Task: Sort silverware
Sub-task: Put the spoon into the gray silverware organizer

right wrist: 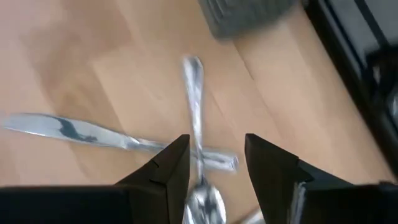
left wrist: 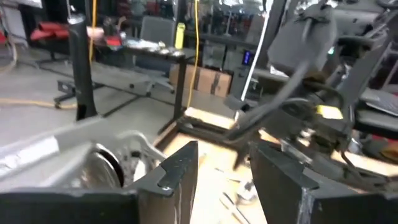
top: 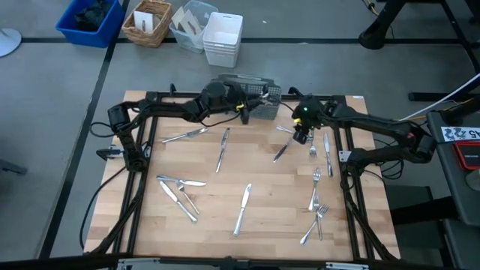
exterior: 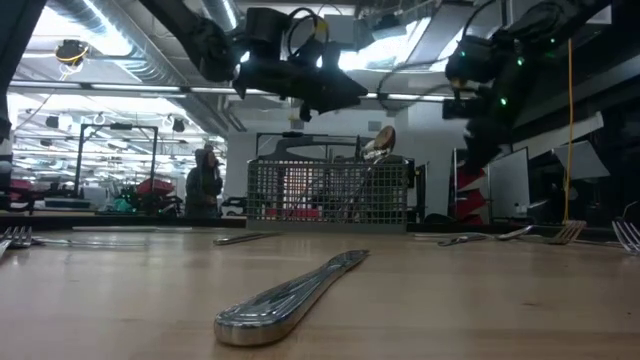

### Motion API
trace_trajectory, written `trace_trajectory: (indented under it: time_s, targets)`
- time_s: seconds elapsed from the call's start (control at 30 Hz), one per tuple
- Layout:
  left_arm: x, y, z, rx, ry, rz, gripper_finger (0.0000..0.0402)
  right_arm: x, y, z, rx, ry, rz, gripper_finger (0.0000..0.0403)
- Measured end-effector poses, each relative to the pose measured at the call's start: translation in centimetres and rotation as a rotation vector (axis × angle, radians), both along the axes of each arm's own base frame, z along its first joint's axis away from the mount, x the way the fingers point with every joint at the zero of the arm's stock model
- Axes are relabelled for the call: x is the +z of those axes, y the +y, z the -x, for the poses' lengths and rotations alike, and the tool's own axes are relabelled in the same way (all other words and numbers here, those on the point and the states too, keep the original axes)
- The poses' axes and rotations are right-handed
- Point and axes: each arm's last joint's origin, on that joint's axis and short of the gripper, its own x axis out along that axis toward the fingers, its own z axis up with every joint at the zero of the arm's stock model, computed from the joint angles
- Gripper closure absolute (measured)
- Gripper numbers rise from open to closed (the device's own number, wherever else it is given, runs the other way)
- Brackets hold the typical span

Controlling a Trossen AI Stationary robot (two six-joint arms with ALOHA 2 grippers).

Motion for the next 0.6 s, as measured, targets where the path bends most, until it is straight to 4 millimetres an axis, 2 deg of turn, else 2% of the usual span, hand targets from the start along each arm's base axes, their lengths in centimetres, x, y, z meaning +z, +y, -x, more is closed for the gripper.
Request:
trace_trajectory:
  time_s: [0.13,0.37,0.6]
  targets:
    - [-0.9,-0.9,-0.3,-0.025,0.092,0.027,0.0263,-1.5,0.3,0.8,-0.128,0.04,-0.039,0.0247]
    - [-2.1,-1.9,-0.1,-0.05,0.234,0.087,0.0263,-1.8,0.4,1.0,-0.271,0.007,-0.095,0.0247]
    - [-0.3,-2.9,2.4,-0.089,0.356,0.088,0.0263,-2.3,0.7,2.5,-0.392,0.151,-0.107,0.0247]
